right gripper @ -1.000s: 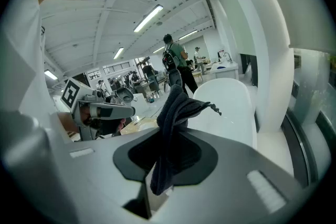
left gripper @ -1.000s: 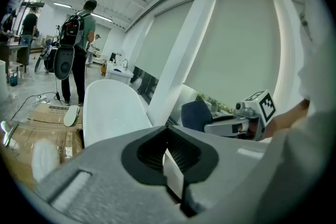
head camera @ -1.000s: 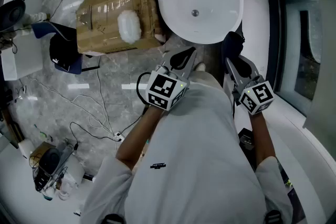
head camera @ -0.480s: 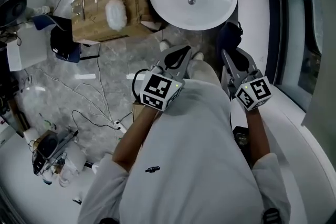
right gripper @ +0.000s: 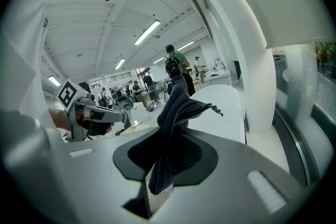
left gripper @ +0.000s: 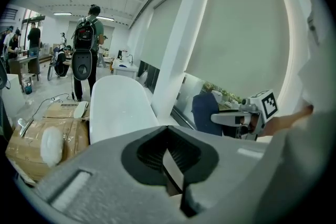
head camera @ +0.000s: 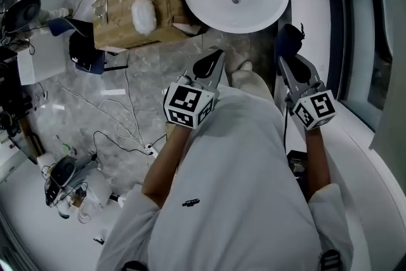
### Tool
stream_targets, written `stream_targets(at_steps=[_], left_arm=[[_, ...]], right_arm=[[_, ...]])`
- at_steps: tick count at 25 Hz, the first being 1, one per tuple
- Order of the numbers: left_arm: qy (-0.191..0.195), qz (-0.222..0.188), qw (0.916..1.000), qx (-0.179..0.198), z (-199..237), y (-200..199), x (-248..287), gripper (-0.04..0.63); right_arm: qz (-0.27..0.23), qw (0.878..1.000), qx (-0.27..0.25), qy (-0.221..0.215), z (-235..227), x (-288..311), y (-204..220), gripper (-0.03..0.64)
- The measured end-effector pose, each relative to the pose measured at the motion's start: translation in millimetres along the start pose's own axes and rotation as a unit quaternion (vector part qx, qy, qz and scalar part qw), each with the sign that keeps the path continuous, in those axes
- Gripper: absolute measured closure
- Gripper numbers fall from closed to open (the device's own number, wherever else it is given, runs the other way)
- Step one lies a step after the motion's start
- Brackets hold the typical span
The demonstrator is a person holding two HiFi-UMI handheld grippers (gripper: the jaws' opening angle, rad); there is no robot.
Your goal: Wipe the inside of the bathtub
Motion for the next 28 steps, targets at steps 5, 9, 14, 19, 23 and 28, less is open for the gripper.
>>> stream_targets(at_steps=[5,9,14,19,23,28], left_arm=[[0.005,0.001,1.0000,-0.002,8,-5,16,0.597],[0.016,-0.004,0.9999,-0.001,31,-14,43,0.597],[0.010,-0.016,0.9998,-0.004,93,-37,78,0.597],[0.007,-0.019,0.9992,-0.034,162,-67,120,0.597],[0.022,-0.006,0.9988,-0.043,198,-85,152,0.597],[0.023,0.010,0.9983,-0.053,224,-93,188,0.597]], right_arm=[[0.007,0.999,0.039,-0.009,-9,24,4,0.568],[0.020,0.999,0.023,-0.020,-18,56,-2,0.566],[0.043,0.999,0.004,-0.027,-33,123,-16,0.566],[0.088,0.995,-0.010,-0.045,-48,212,-43,0.566],[0.117,0.991,-0.001,-0.070,-55,262,-55,0.566],[0.137,0.987,0.021,-0.080,-73,300,-55,0.566]])
Point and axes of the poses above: the fingertips, and each gripper's own axes: x forward along the fingers, z to its left, y out of its underside, the point moved 9 cm from there along -x, backward along the fingers, and after that the axes turned 12 degrees about -z, right-handed, at the moved point
